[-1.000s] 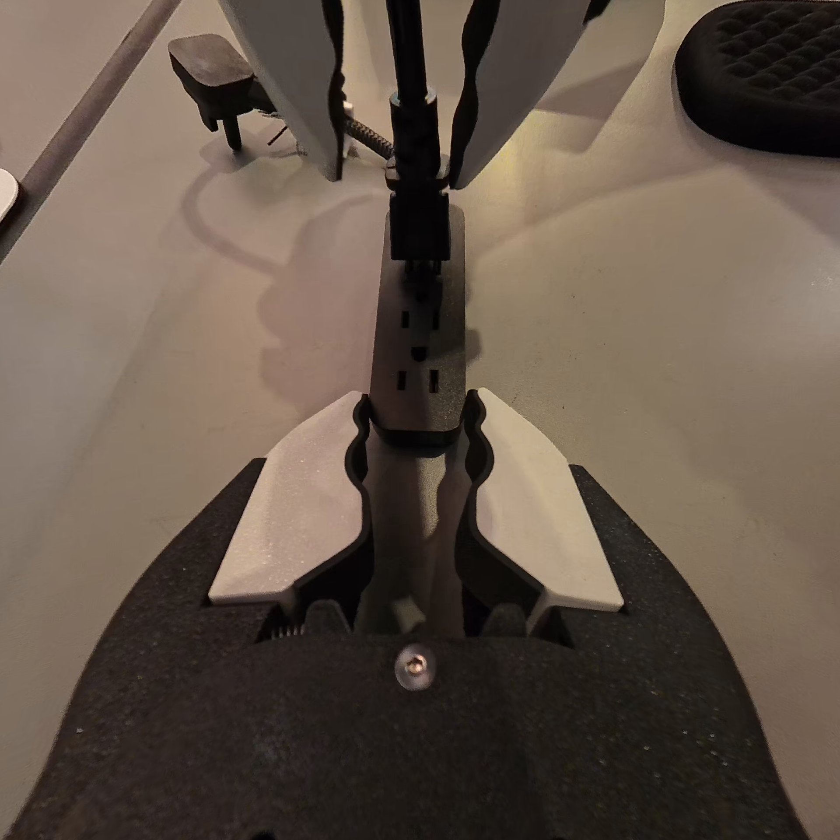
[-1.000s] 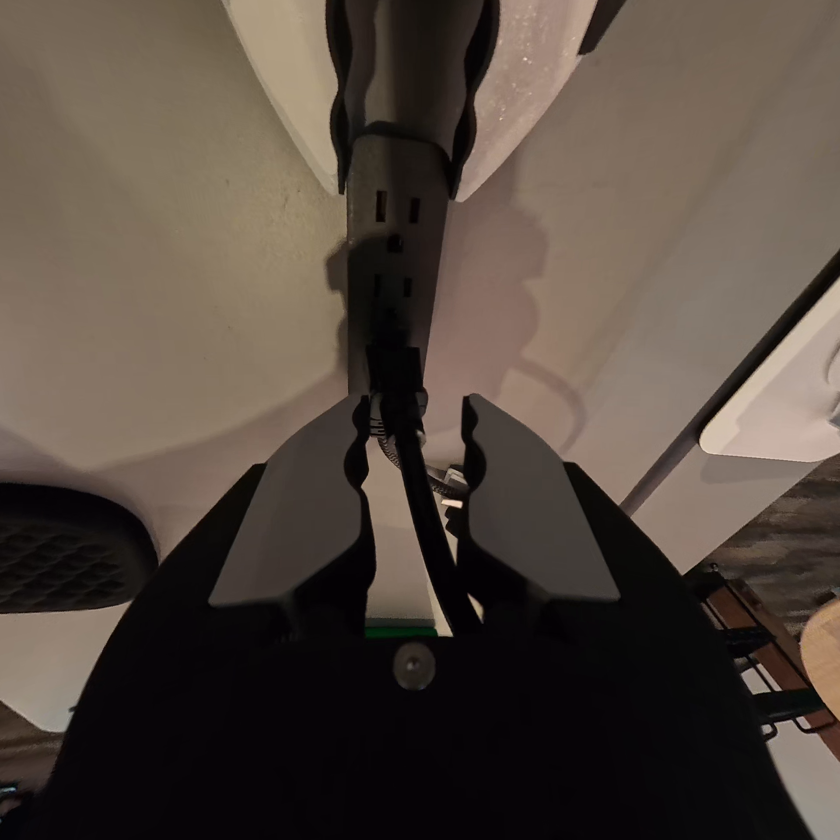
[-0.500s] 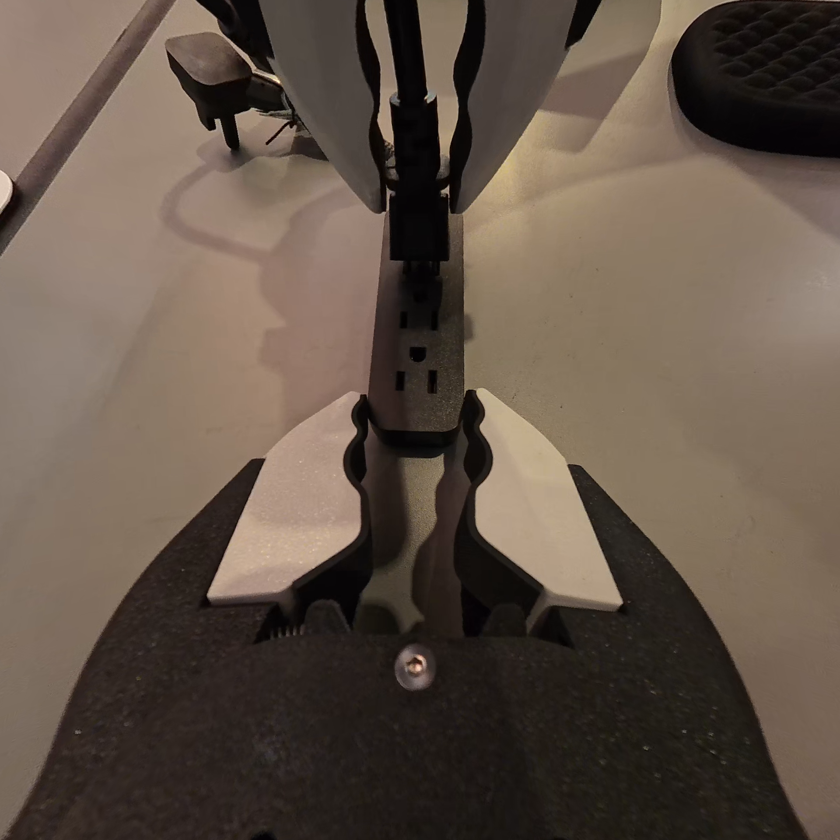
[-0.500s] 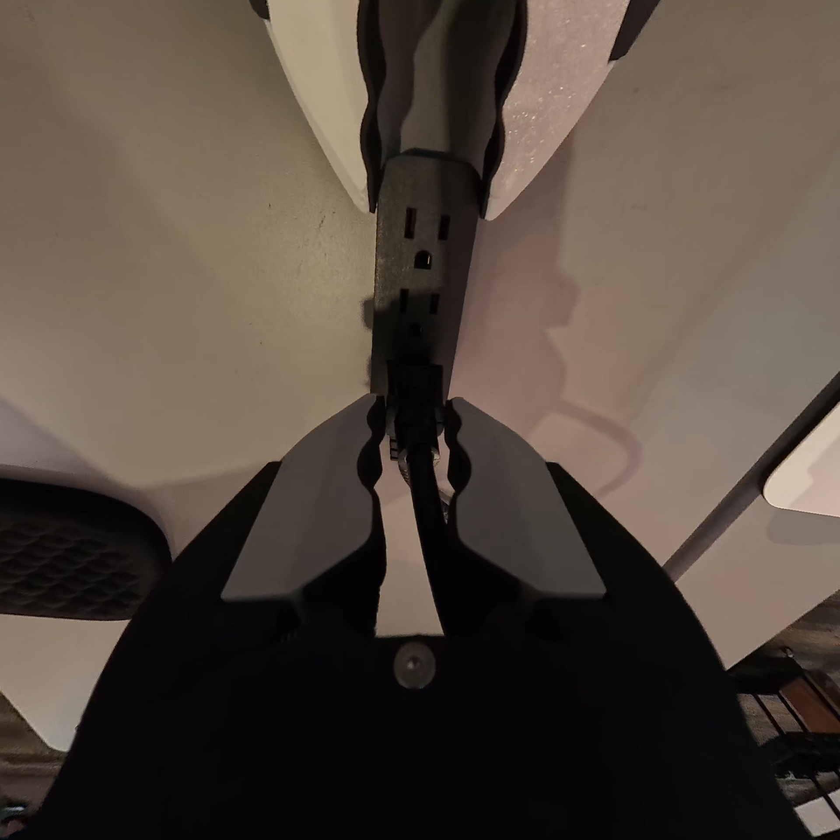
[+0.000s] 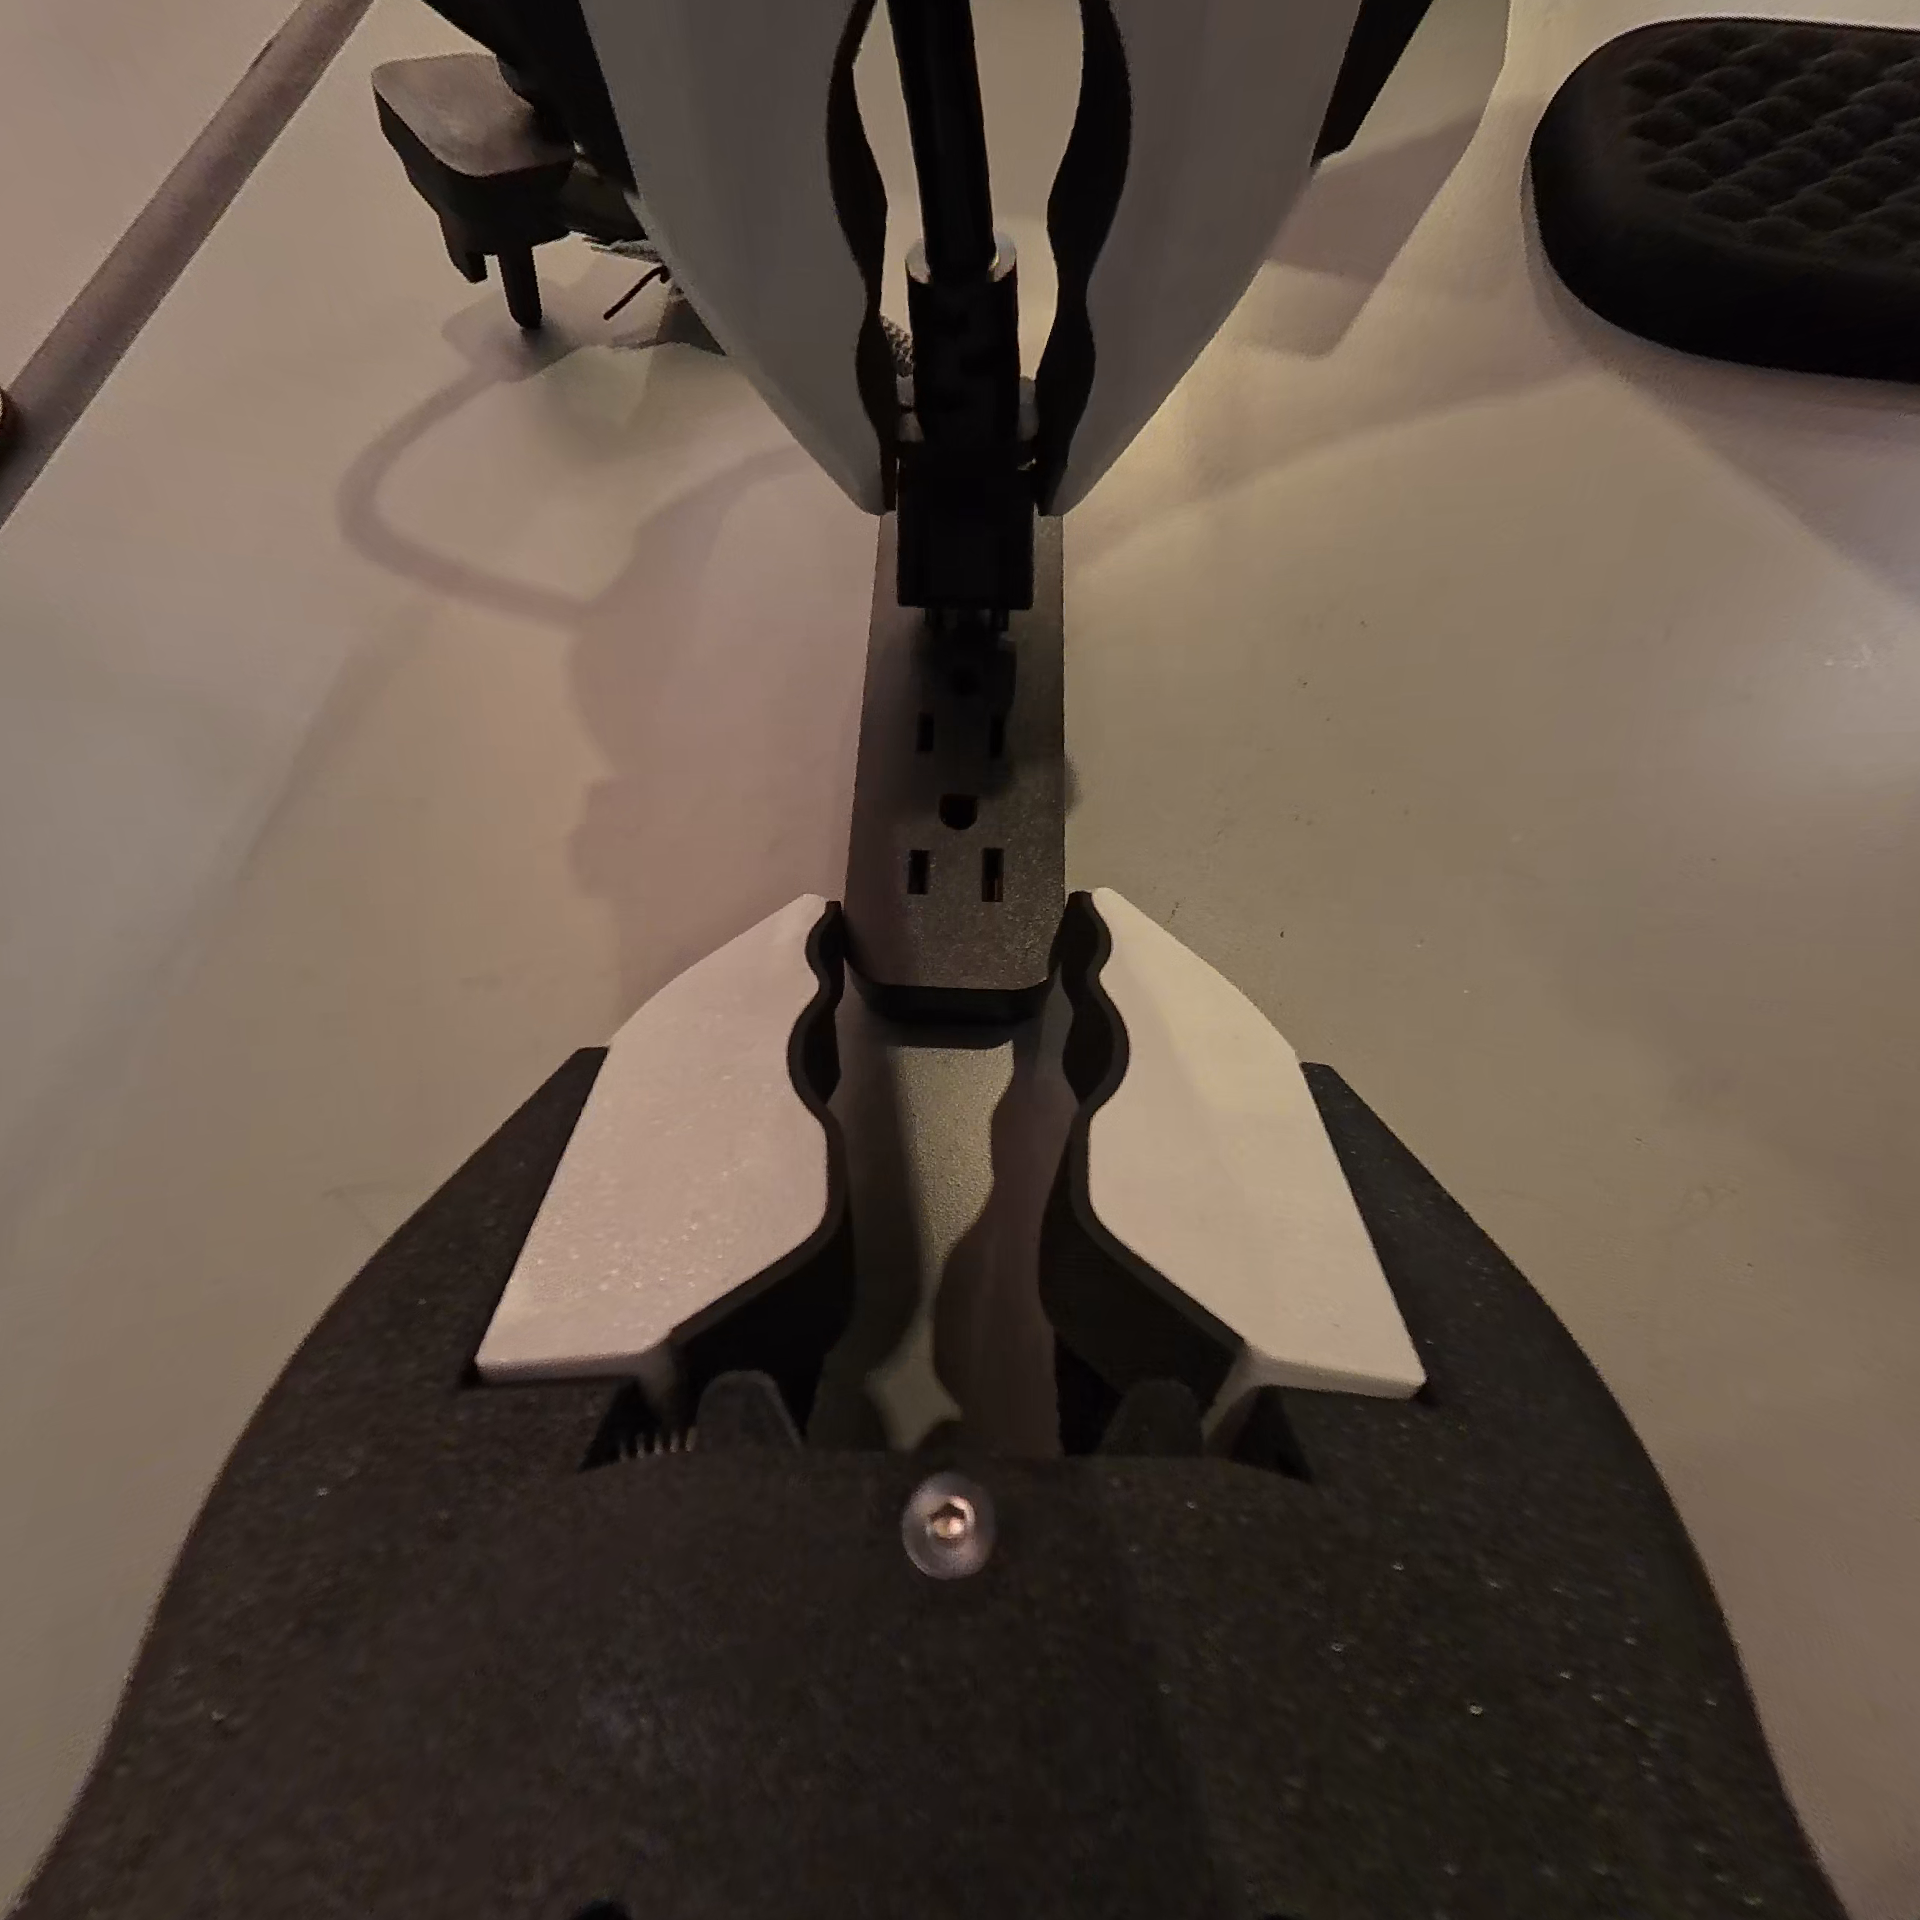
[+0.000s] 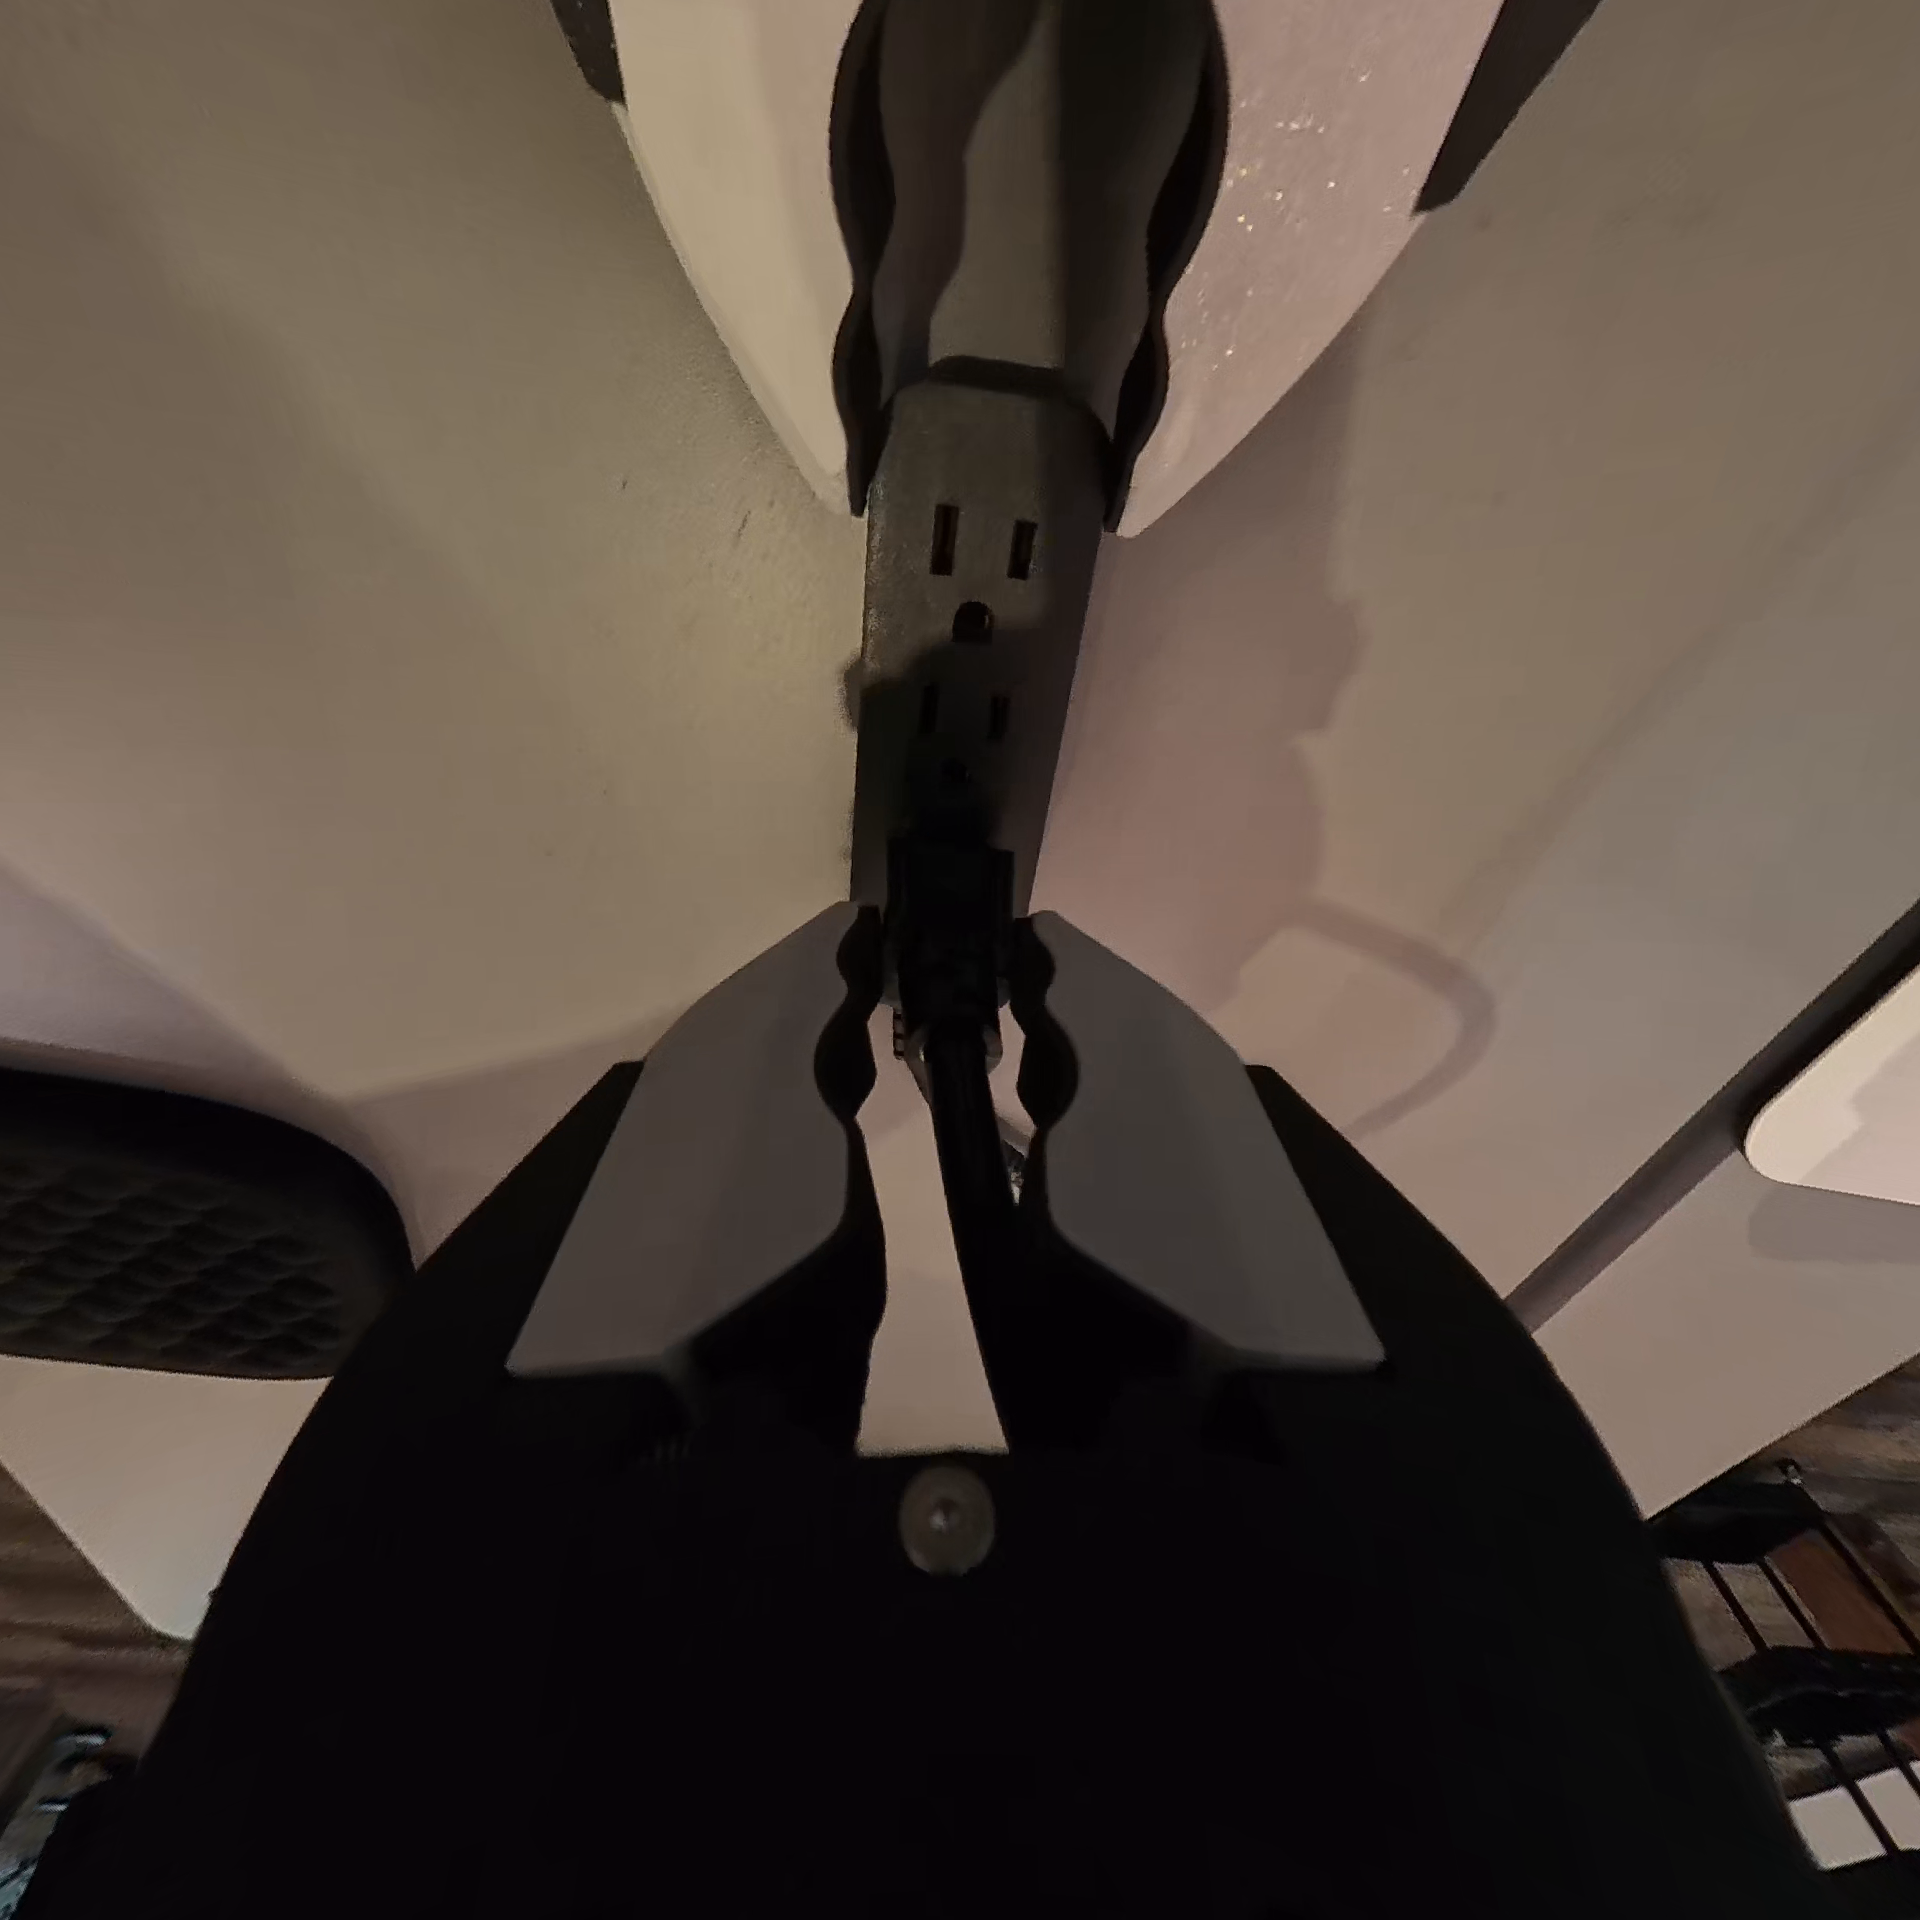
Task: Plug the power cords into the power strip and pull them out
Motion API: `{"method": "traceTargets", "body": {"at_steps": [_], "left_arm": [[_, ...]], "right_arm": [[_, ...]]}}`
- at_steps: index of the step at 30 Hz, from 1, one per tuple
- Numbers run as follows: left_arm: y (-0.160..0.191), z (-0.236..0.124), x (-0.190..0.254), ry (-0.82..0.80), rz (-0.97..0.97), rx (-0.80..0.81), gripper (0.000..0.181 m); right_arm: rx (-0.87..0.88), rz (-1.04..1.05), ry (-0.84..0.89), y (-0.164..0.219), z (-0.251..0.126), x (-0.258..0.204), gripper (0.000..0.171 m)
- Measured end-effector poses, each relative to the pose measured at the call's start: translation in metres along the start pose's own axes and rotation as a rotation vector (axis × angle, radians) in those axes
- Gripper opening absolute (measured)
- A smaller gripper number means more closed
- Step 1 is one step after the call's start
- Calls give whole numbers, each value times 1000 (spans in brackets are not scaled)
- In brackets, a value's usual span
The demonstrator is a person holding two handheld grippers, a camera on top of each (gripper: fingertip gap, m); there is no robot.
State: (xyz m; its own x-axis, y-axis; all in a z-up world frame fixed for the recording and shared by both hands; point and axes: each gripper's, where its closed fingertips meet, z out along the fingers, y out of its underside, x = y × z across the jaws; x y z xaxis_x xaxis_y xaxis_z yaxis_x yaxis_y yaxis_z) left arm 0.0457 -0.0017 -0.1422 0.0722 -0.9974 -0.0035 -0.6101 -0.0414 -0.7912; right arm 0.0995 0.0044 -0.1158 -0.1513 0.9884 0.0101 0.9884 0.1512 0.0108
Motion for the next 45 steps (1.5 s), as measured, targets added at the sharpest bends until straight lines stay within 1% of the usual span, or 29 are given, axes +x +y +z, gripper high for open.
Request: {"method": "traceTargets", "body": {"at_steps": [7, 13, 18, 26, 31, 35, 36, 37, 38, 40, 41, 42, 43, 45], "left_arm": [[0, 0, 0, 9, -5, -1, 41], [0, 0, 1, 8, 1, -1, 41], [0, 0, 1, 2, 5, -1, 41], [0, 1, 0, 39, -40, -8, 41], [0, 2, 1, 24, -19, -10, 42], [0, 2, 1, 20, -15, -10, 42], [0, 2, 1, 20, -15, -10, 42], [0, 2, 1, 20, -14, -8, 42], [-1, 2, 0, 15, -8, -7, 42], [-1, 2, 0, 13, -1, -8, 42], [-1, 2, 0, 18, -9, -8, 41], [0, 2, -1, 23, -15, -11, 41], [0, 2, -1, 29, -27, -13, 41], [0, 1, -3, 22, -19, -12, 41]], "right_arm": [[-16, 1, -29, -1, 1, -1, 23], [17, -5, 52, -3, 2, -3, 22], [65, 11, 29, -2, 9, -2, 22], [99, 30, -10, -4, 11, -1, 22], [119, 38, 39, -4, 11, 0, 22], [81, 4, 74, -3, 10, 0, 27], [85, -2, 108, -5, 9, 1, 37], [108, -11, 141, -8, 5, 1, 41], [149, -21, 177, -12, -4, 1, 41], [281, -31, 246, -23, -32, -1, 41], [365, -31, 272, -30, -50, -3, 42], [445, -29, 294, -35, -70, -7, 49], [527, -28, 313, -39, -91, -12, 48], [759, -33, 356, -49, -137, -24, 47]]}}
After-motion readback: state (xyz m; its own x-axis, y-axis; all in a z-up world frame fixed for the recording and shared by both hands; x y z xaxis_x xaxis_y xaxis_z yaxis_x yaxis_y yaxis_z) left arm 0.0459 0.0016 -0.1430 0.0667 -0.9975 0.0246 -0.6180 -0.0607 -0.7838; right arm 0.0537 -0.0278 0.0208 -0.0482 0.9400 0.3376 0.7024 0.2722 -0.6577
